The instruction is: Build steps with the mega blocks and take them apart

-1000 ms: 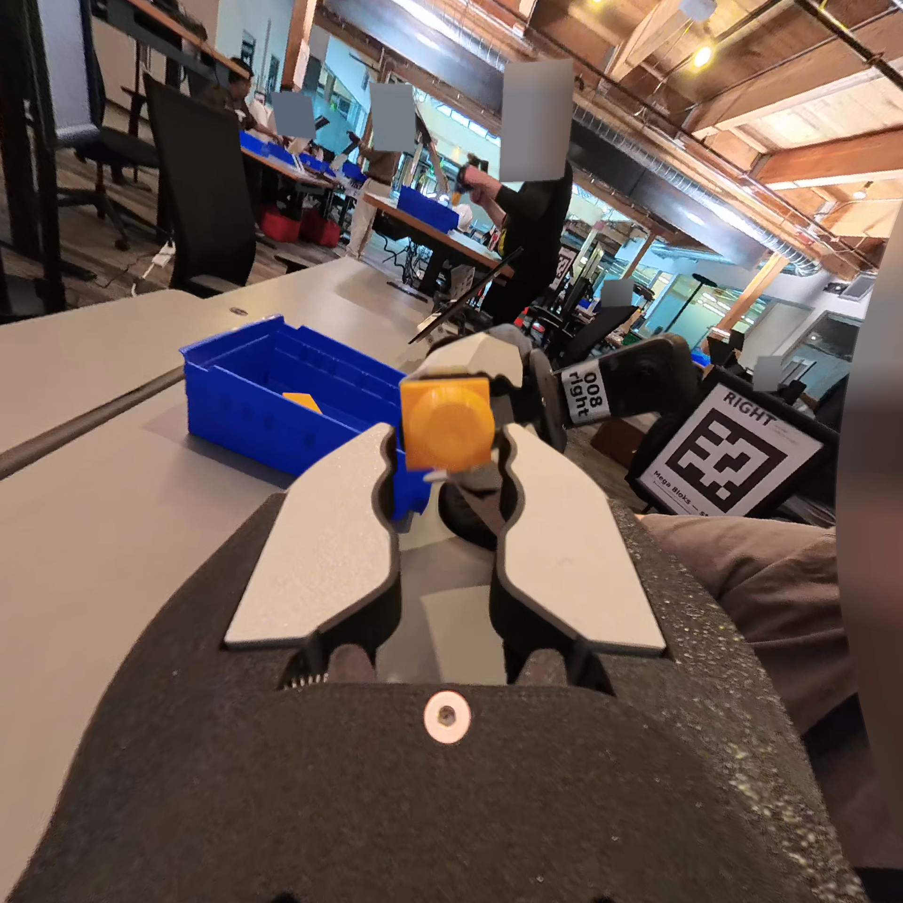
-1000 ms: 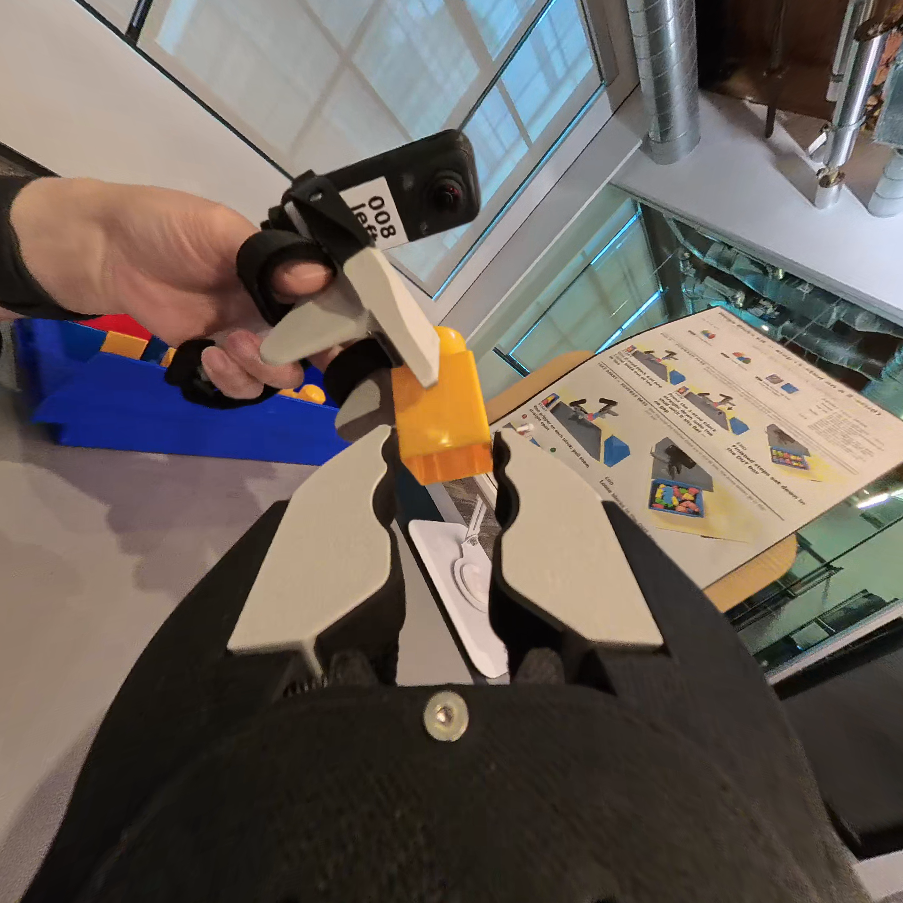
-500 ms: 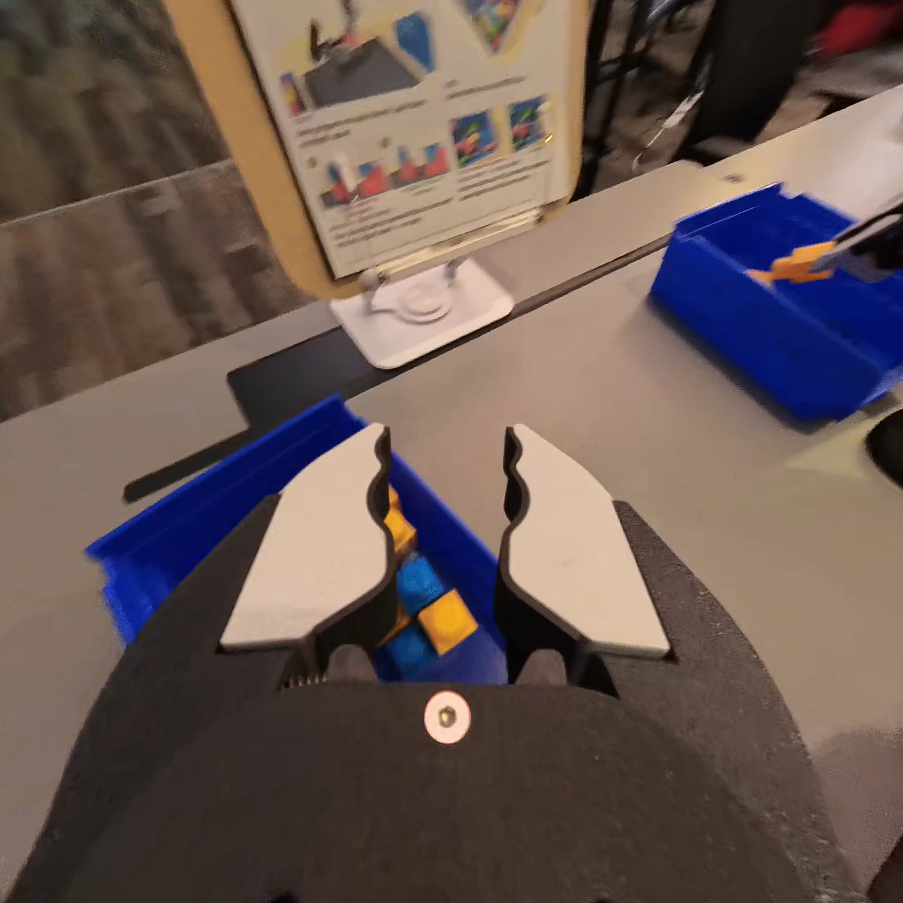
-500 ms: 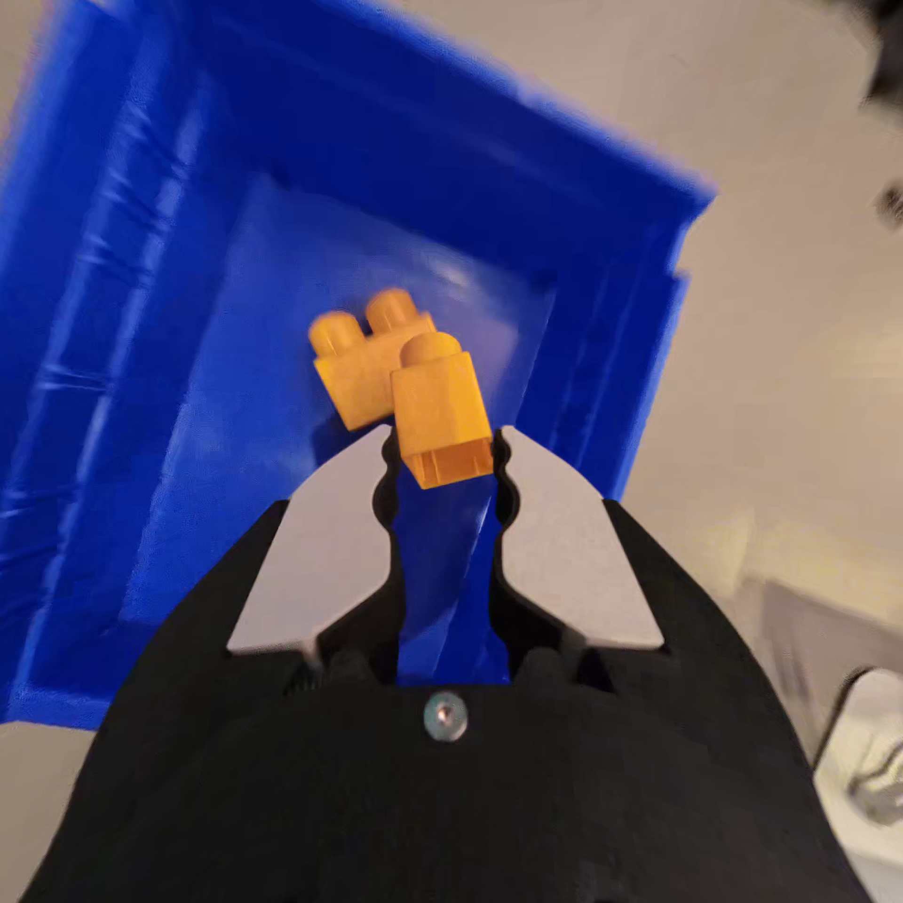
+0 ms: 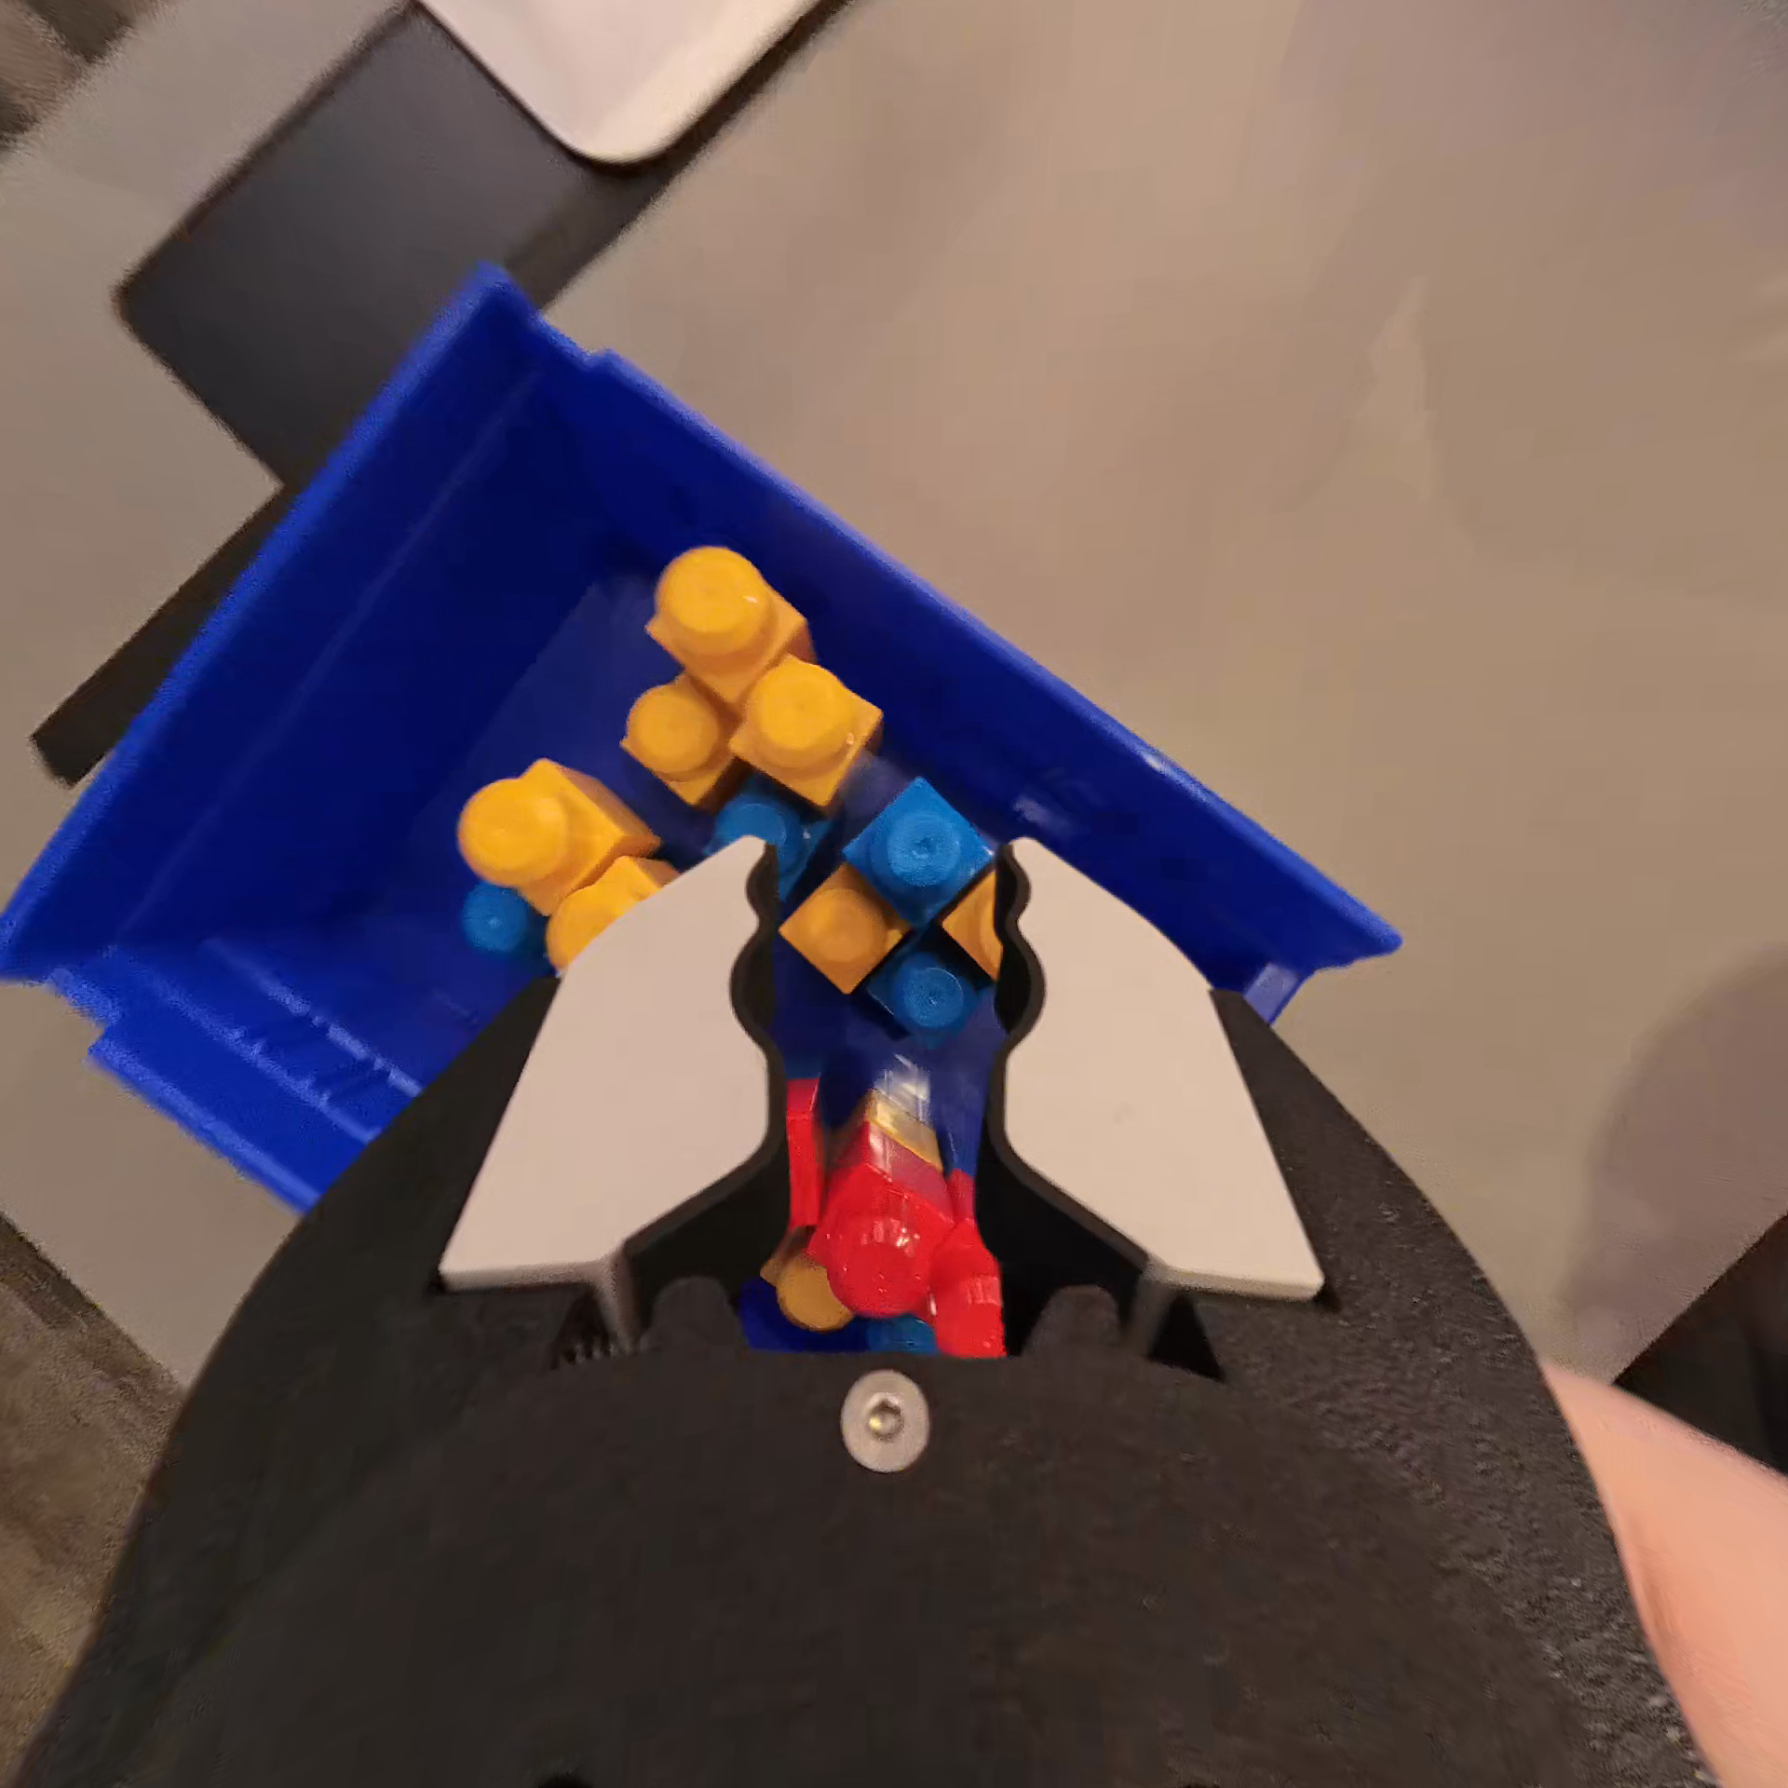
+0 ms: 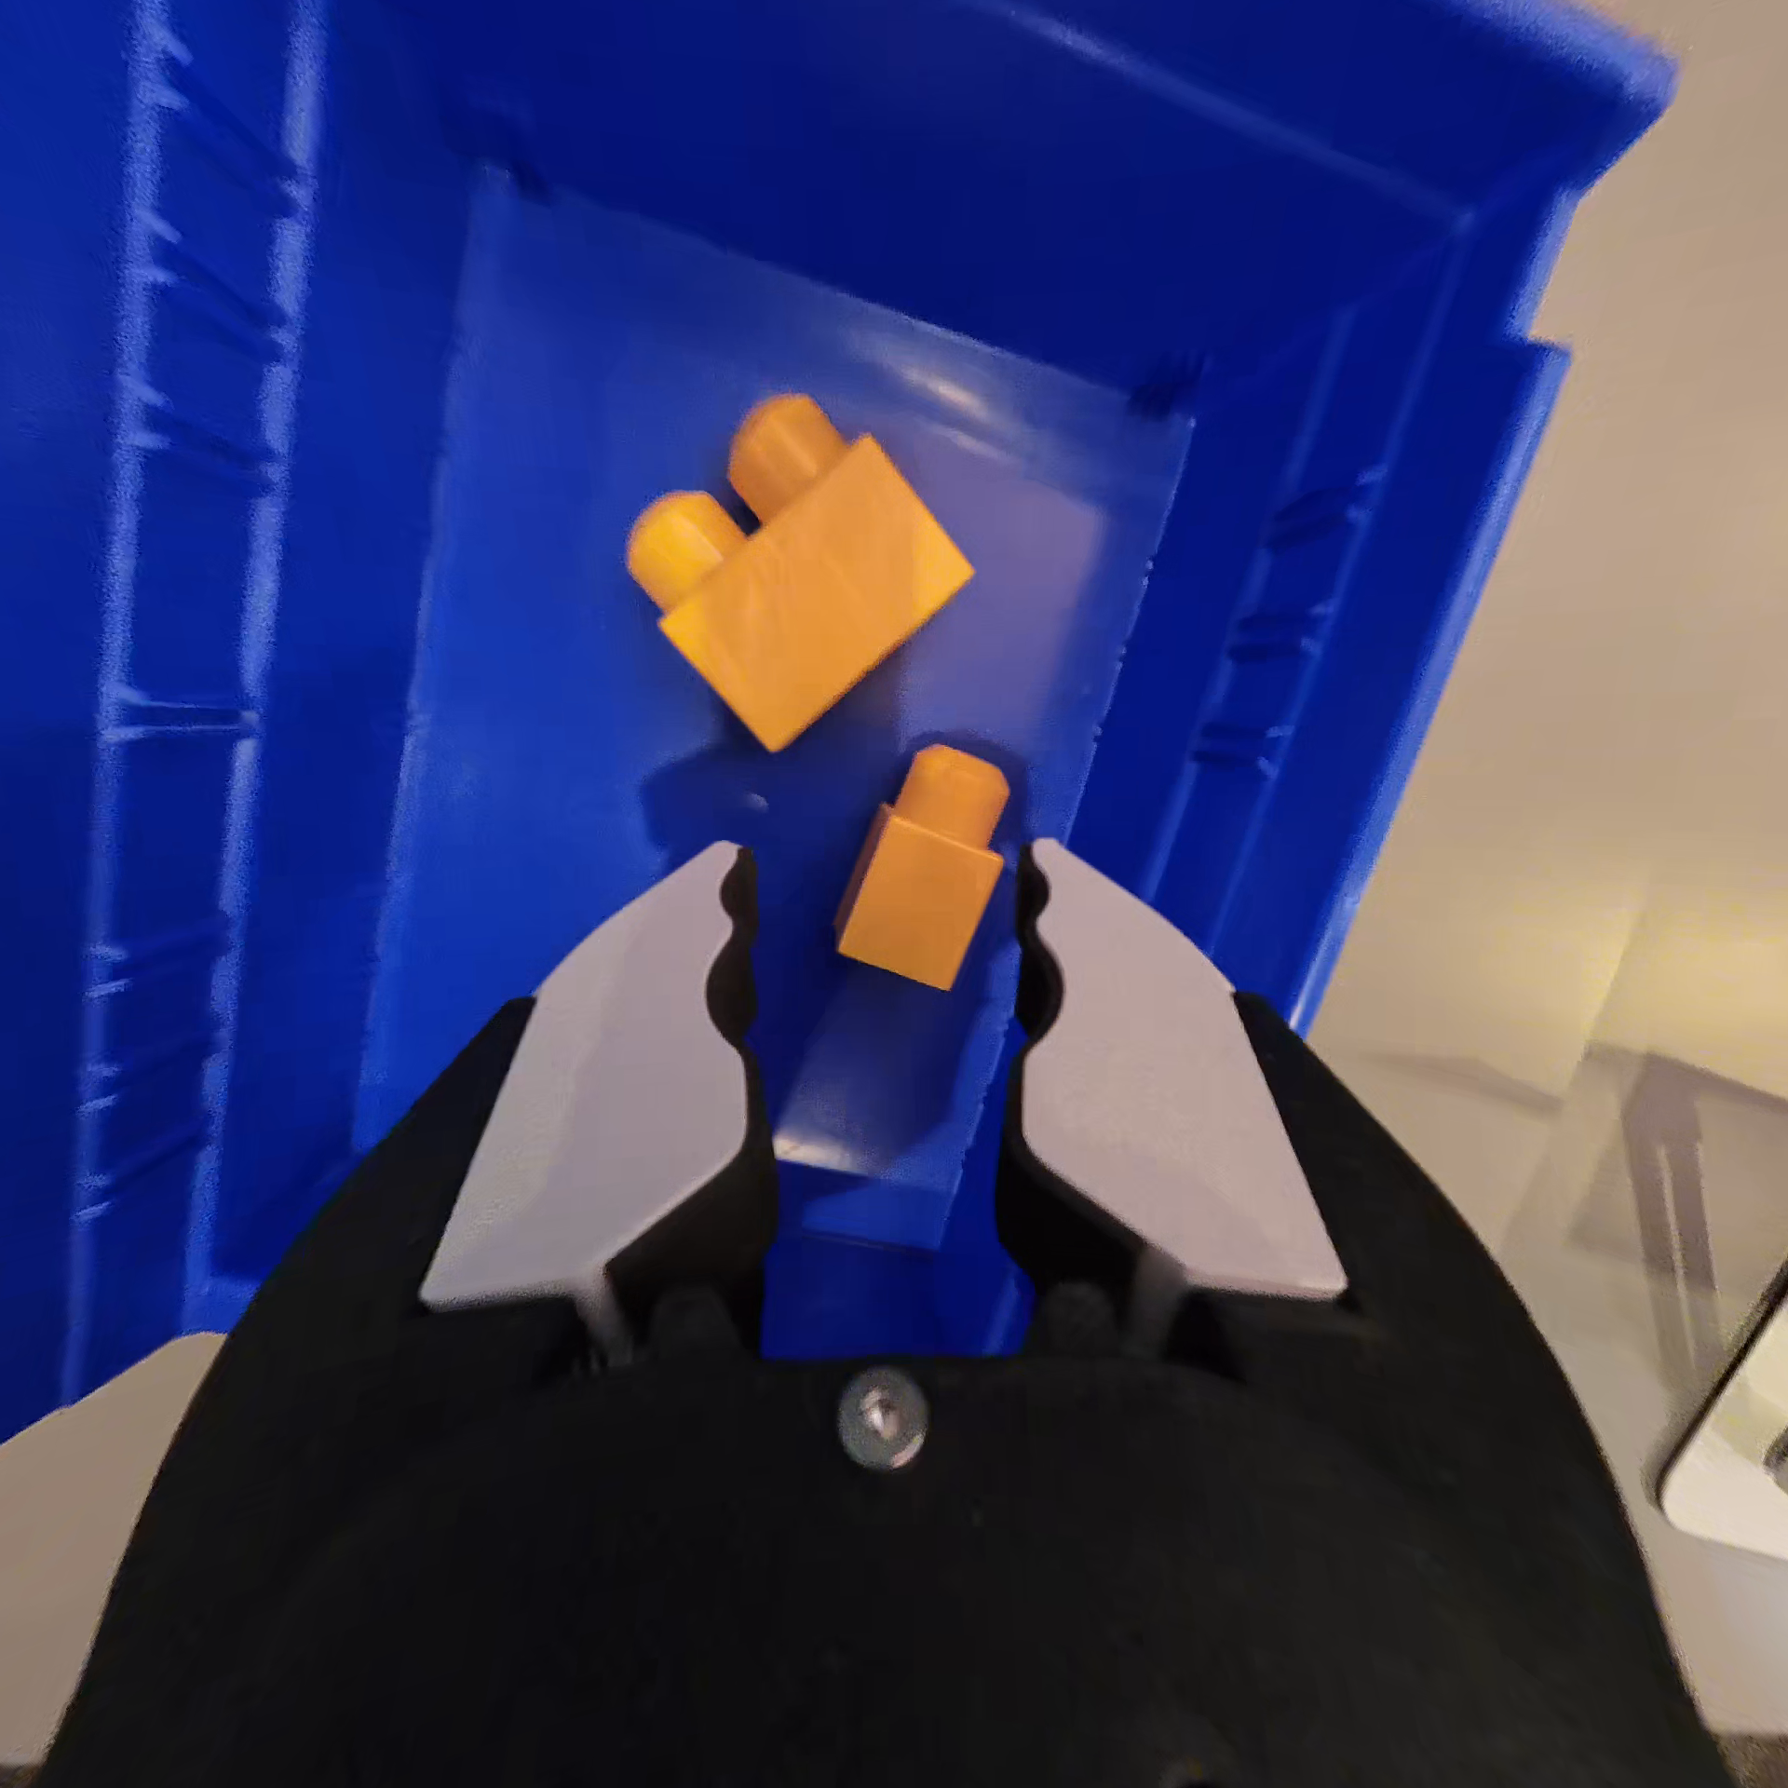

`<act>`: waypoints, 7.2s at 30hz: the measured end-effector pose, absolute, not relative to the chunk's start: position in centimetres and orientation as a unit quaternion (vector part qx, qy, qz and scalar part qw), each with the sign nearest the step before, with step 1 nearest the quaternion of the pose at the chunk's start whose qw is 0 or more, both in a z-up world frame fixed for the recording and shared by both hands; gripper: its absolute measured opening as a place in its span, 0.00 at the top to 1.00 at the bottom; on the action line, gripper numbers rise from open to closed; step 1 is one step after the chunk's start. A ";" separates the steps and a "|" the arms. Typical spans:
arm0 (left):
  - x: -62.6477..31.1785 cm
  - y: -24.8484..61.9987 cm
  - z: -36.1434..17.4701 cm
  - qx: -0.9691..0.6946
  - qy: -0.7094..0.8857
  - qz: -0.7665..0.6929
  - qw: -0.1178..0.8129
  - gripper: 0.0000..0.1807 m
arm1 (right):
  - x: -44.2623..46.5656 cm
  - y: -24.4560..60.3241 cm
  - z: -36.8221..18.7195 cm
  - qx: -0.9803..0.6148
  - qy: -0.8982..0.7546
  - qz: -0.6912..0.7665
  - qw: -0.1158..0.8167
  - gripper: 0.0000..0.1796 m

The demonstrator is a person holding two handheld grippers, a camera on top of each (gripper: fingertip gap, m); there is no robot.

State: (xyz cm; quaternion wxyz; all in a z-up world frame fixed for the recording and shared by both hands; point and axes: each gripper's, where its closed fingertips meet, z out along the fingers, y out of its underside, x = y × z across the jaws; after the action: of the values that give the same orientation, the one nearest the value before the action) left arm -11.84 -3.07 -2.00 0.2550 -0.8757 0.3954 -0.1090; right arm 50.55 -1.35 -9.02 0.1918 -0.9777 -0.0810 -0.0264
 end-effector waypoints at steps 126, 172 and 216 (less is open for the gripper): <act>-9.6 -10.0 -2.7 -0.818 0.537 -0.095 0.186 0.63 | 38.7 -2.1 -2.2 -0.779 -0.494 -0.068 0.380 0.61; 8.9 -13.0 8.9 -0.578 0.624 -0.262 0.457 0.78 | 6.9 -11.3 4.0 -0.561 -0.496 0.242 0.617 0.57; 10.6 -10.8 11.6 -0.563 0.484 -0.516 0.427 0.80 | 41.5 0.4 -7.9 -0.920 -0.167 0.248 0.255 0.79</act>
State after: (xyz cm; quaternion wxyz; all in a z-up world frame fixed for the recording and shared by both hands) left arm 10.65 -10.76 11.62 0.4272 -0.5631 0.4842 -0.5158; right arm 41.49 0.44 -7.86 0.2547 -0.9197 -0.1671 0.2477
